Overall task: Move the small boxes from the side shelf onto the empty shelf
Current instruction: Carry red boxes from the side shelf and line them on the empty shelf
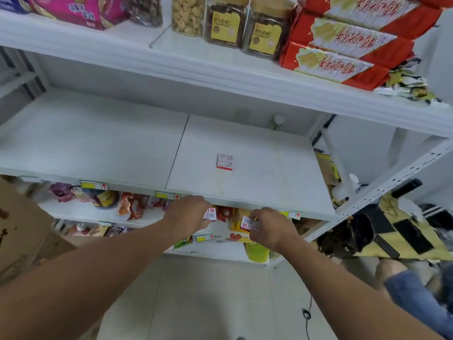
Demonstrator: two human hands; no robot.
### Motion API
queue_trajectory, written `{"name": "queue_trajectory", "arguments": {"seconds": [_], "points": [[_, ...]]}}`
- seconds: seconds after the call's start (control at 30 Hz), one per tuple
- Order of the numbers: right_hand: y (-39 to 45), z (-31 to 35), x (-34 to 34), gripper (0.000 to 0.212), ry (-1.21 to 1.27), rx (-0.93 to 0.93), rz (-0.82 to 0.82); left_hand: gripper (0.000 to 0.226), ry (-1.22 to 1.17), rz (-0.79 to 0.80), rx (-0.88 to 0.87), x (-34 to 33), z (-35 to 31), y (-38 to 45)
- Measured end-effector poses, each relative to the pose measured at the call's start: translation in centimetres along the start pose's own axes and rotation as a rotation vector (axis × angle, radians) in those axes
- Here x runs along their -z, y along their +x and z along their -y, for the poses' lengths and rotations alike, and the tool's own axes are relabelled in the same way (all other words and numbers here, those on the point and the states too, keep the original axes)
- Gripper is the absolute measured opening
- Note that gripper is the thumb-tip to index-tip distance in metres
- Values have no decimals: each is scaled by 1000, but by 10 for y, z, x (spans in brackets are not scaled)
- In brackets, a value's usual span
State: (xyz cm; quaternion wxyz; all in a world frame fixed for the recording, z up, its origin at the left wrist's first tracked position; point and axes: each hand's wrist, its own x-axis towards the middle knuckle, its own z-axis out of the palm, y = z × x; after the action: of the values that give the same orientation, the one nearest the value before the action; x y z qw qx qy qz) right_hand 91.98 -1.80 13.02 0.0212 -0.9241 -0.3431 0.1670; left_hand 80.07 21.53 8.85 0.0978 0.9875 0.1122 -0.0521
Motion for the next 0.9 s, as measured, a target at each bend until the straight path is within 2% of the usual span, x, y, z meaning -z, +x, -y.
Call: {"name": "queue_trajectory", "arguments": {"seconds": [0.27, 0.53, 0.67, 0.9], "points": [[41, -25, 5, 46, 61, -60, 19, 38, -8, -23, -57, 7, -3, 60], [111, -62, -13, 36, 71, 28, 24, 45, 41, 44, 23, 6, -22, 138], [145, -66, -21, 37, 95, 85, 49, 41, 22, 47, 94, 10, -21, 178], [180, -71, -32, 40, 64, 116, 82, 49, 20, 34, 117, -10, -8, 231]]}}
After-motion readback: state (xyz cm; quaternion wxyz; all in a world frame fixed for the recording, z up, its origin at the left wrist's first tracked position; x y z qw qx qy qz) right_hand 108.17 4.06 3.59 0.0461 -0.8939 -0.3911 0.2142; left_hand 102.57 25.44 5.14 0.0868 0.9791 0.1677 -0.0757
